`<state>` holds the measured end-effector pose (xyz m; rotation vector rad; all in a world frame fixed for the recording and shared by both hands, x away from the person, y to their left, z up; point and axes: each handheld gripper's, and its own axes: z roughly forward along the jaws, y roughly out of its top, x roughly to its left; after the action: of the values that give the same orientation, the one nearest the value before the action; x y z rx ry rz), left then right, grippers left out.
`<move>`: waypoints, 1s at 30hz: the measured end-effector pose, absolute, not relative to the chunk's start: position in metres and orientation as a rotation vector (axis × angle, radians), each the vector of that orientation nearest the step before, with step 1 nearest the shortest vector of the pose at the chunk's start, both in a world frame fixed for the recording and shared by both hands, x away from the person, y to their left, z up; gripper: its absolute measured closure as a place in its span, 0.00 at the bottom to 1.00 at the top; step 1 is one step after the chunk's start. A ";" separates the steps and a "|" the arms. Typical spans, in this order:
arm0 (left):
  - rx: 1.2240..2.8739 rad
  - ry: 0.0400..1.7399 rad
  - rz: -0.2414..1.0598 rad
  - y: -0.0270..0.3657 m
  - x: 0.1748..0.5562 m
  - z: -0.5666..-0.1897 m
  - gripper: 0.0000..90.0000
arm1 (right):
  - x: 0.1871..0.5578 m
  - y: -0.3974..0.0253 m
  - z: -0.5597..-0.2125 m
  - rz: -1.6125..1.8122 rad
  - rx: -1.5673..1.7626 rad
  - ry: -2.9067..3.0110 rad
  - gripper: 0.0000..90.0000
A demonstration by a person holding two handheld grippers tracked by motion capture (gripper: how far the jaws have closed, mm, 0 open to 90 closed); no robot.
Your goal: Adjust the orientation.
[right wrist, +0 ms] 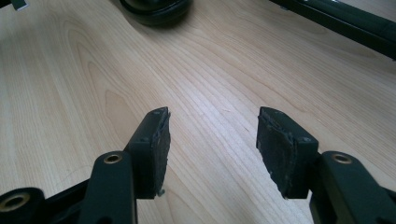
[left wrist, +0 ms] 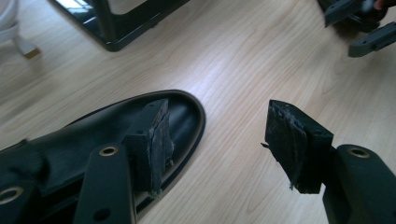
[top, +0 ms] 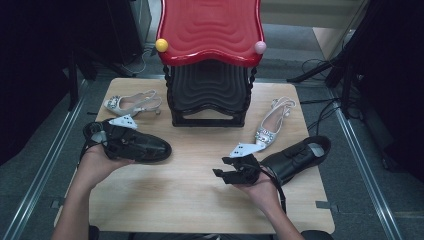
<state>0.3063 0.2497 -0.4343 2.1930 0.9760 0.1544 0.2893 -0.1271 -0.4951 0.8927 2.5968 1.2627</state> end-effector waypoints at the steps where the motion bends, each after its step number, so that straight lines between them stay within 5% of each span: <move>1: 2.196 0.989 0.160 0.253 0.307 -0.434 0.45 | 0.289 -0.128 -0.495 1.261 0.896 2.595 0.50; 30: 2.143 1.196 0.294 0.335 0.313 -0.429 0.46 | 0.287 -0.133 -0.504 1.191 0.948 2.609 0.48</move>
<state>0.3126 0.3350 -0.4286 2.1431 1.1965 0.2935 0.2867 -0.1328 -0.5042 0.9476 2.6088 1.1907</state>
